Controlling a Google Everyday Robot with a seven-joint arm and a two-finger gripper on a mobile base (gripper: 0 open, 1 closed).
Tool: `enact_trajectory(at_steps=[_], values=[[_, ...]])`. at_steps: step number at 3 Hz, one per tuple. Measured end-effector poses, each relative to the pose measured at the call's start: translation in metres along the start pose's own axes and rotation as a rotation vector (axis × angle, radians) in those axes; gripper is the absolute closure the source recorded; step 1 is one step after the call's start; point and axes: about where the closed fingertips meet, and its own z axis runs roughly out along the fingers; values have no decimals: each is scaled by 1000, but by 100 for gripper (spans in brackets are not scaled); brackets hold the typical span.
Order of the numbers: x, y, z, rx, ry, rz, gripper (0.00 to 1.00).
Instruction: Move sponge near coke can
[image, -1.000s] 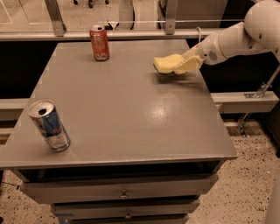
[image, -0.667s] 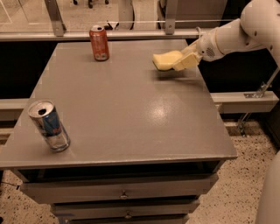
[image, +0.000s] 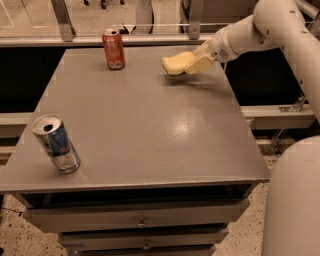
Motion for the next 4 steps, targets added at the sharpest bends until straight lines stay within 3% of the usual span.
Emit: enact_trajectory(at_steps=[2, 4], values=[[-38, -4, 34, -9, -49, -56, 100], [-64, 5, 79, -72, -79, -69, 100]])
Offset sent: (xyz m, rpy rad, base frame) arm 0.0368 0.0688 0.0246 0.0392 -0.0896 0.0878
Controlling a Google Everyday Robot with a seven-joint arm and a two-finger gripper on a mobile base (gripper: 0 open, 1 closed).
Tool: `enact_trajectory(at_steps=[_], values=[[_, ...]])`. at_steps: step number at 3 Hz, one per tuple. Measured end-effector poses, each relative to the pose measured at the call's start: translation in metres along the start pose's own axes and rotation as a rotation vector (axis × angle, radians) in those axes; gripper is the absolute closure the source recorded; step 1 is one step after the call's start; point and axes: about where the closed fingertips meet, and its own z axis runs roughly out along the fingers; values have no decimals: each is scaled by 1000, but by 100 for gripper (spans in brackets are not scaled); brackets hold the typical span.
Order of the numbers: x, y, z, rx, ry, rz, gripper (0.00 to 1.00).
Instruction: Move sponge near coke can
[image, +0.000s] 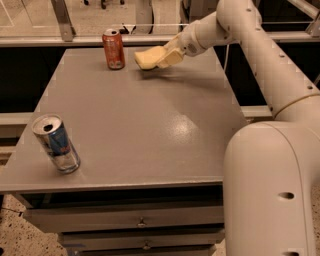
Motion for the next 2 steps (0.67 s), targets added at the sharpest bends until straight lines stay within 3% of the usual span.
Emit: enact_trajectory(at_steps=[2], values=[[-9, 7, 32, -53, -19, 3, 100]])
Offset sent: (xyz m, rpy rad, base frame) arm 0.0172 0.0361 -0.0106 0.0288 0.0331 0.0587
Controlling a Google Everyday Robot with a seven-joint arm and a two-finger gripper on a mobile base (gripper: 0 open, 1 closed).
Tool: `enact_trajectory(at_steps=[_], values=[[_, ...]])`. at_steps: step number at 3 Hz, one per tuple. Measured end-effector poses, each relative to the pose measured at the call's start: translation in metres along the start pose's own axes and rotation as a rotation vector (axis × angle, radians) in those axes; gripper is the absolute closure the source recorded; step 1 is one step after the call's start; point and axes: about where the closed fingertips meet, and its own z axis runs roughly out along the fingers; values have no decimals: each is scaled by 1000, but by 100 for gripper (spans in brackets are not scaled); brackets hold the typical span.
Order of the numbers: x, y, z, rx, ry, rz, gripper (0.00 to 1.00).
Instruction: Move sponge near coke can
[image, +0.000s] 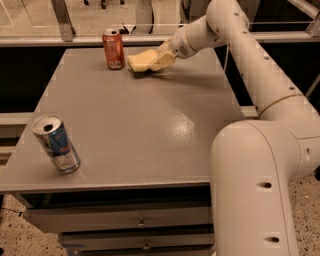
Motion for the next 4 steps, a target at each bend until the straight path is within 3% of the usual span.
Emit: enact_trajectory(at_steps=[1, 4], values=[[-2, 1, 8, -12, -6, 8, 82], [-3, 2, 15, -28, -14, 21, 12]])
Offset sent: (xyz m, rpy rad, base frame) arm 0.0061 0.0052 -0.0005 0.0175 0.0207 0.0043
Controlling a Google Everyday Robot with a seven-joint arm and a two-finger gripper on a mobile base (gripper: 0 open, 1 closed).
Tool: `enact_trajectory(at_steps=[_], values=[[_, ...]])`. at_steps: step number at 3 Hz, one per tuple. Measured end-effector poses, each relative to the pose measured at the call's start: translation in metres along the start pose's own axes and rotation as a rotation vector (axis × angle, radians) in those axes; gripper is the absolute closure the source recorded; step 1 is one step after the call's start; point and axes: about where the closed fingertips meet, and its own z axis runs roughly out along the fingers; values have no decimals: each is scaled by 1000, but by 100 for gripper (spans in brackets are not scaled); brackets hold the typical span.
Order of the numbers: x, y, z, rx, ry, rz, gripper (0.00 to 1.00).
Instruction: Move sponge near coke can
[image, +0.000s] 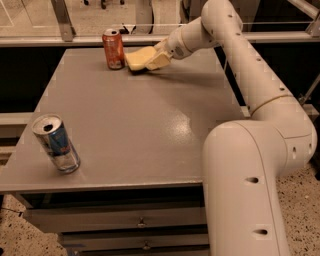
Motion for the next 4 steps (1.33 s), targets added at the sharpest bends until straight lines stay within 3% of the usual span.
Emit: enact_trajectory(at_steps=[1, 2, 3, 4], values=[[0, 1, 0, -3, -1, 3, 0], [4, 0, -9, 2, -8, 17, 0], [16, -2, -42, 15, -74, 81, 0], [41, -1, -104, 54, -140, 157, 0]])
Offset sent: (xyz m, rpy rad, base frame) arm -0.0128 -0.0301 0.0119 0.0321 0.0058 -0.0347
